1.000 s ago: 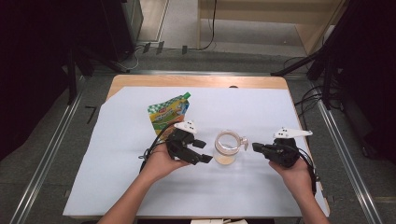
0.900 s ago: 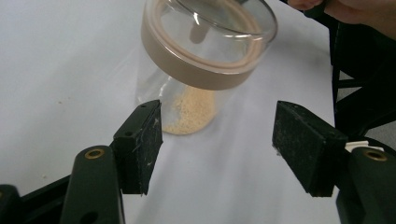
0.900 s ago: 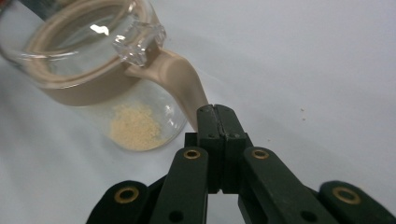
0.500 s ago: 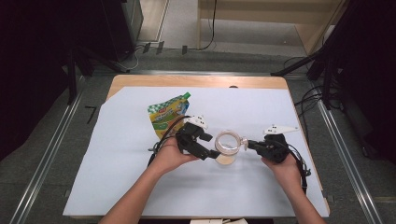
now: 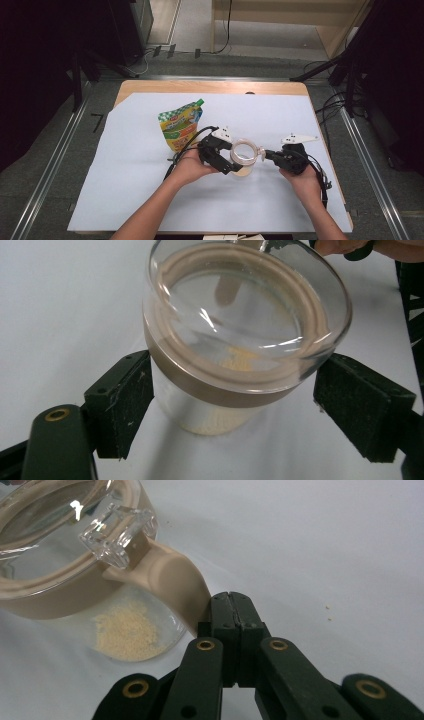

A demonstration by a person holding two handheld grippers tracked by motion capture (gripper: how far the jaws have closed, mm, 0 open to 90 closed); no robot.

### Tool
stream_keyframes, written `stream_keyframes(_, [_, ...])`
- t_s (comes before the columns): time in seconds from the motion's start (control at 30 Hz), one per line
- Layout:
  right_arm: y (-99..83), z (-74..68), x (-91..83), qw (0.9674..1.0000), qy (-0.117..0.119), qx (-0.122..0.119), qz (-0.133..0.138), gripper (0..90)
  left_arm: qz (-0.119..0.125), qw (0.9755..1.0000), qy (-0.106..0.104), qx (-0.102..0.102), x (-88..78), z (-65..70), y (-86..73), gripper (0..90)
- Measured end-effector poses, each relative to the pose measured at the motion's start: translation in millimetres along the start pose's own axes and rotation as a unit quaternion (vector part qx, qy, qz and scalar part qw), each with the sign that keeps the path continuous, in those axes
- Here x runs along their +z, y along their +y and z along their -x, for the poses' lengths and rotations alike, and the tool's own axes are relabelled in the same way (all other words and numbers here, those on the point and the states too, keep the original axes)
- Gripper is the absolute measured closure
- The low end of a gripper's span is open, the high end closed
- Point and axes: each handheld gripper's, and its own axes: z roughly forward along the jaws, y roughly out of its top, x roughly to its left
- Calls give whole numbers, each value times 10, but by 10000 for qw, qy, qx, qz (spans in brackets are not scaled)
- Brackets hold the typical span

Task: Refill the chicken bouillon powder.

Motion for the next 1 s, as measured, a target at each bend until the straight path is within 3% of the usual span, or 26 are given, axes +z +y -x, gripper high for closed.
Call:
stream_keyframes(0.03, [2,1,2,10000,2,4,-4,900,0,10000,0,0,0,0,0,160])
stream_keyframes(0.07, [2,2,5,10000,-6,-7,5,900,31,9998,90,166,19,19,6,154])
stream_keyframes(0.13, [3,0,6,10000,-20,-11,-3,900,34,9997,97,209,37,20,13,143])
stream_keyframes(0.43, [1,-8,2,10000,-46,3,-5,900,-49,10000,10,-9,67,7,84,116])
stream_keyframes(0.9, [0,-9,3,10000,-52,-19,1,900,-171,9999,15,19,74,5,128,112])
stream_keyframes(1.0, [-1,-11,4,10000,-58,-27,9,900,-62,9996,193,194,56,49,151,107])
